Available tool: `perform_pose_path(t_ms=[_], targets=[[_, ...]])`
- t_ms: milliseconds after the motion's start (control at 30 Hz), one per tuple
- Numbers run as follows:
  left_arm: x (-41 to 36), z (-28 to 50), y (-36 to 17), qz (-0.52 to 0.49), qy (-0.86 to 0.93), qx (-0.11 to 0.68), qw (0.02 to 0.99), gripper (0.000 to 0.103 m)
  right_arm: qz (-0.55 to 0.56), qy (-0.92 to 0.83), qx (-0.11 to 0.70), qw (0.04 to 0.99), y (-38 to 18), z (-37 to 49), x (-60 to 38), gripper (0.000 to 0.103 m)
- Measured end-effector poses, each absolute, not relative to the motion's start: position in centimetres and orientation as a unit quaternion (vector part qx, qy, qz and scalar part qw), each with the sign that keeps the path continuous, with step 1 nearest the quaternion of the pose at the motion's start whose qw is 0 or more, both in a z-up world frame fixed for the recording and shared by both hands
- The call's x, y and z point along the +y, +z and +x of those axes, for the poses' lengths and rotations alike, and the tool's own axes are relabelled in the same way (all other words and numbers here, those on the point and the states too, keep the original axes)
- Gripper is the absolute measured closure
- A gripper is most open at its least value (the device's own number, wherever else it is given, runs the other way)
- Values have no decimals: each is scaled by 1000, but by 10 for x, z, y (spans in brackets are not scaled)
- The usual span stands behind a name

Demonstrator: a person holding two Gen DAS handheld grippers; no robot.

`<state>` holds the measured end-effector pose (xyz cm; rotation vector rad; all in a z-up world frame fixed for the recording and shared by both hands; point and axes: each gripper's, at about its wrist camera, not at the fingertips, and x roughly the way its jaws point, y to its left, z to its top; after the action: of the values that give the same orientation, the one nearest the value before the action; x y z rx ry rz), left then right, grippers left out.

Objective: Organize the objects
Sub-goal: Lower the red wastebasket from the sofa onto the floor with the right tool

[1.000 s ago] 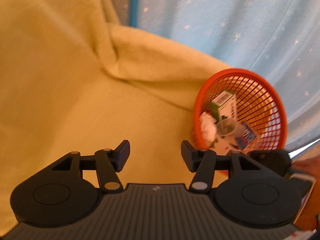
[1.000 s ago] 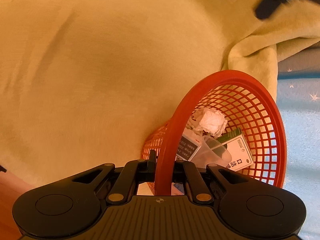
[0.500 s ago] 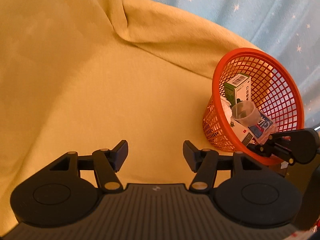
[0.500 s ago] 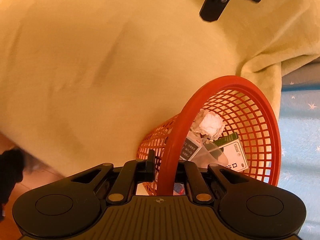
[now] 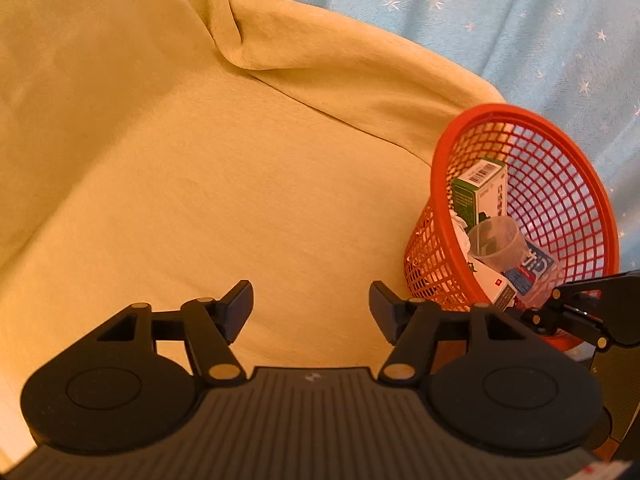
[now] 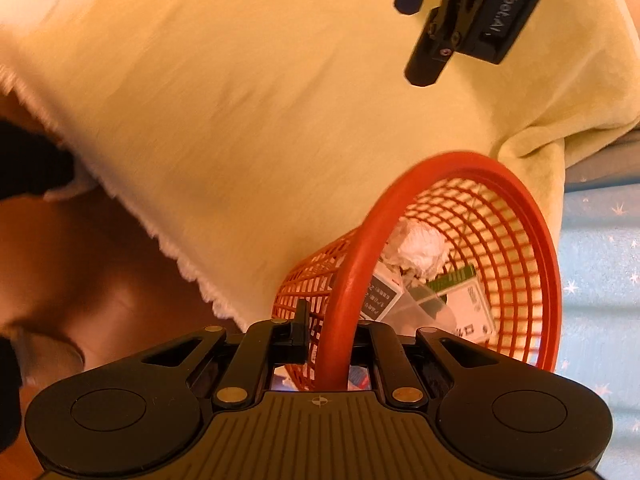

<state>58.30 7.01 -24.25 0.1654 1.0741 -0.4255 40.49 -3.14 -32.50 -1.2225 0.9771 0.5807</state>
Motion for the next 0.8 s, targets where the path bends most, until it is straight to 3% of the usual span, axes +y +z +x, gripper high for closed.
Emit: perform_pose_path(t_ms=[233,467,800], targets=[[15,505,-270,46,-153,524,837,24,-570,286,426,642,-355,353,-95,96],[-25,444,-320,38,-153,545,823,8,-567,276,456,627,-425,319,-142,96],[-42,396,-458,34,-167,554,815,5,-553,263,477,631,-580,306,-159,96]])
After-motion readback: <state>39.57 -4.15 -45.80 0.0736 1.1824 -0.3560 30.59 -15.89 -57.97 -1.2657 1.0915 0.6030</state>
